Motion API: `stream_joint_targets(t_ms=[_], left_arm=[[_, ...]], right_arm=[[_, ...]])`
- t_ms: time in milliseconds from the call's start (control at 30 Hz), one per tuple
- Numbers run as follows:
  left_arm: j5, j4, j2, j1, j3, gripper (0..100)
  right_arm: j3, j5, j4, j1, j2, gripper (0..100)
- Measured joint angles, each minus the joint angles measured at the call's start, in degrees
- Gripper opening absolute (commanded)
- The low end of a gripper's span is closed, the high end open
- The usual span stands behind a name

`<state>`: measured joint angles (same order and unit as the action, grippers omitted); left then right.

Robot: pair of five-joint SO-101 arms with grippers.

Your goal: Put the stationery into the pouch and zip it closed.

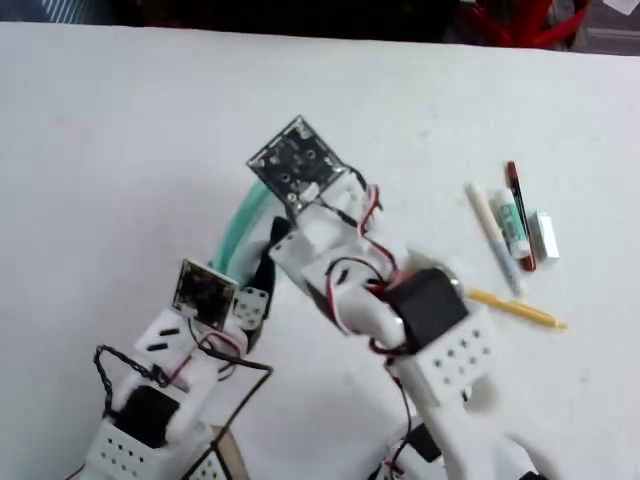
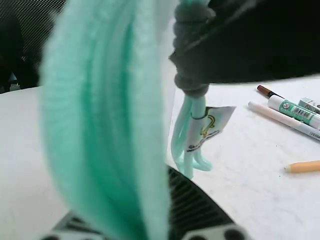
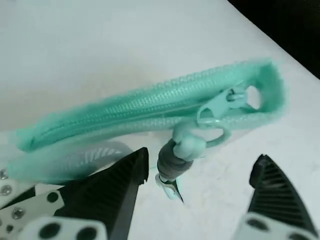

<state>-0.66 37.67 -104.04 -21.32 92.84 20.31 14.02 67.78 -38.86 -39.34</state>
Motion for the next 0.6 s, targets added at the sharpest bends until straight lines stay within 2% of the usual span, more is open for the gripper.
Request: stream_joint_targets(t_ms=[133, 367, 467, 600], left_arm=[[0.0, 0.0, 0.0, 0.1, 0.0, 2], [0.2, 0.0, 0.0, 0.1, -0.1, 2], [0.2, 0.0, 0.0, 0.1, -0.1, 4], [0.2, 0.1, 0.0, 0.1, -1.6, 13]], right_arm=[[2.2, -0.1, -4.4, 0.0, 0.0, 27.9], [2.4, 0.0, -6.6, 0.1, 0.0, 0.9], [2.4, 0.1, -7.5, 1.7, 0.0, 2.5], [2.8, 0.0, -8.3, 7.4, 0.0, 1.9]])
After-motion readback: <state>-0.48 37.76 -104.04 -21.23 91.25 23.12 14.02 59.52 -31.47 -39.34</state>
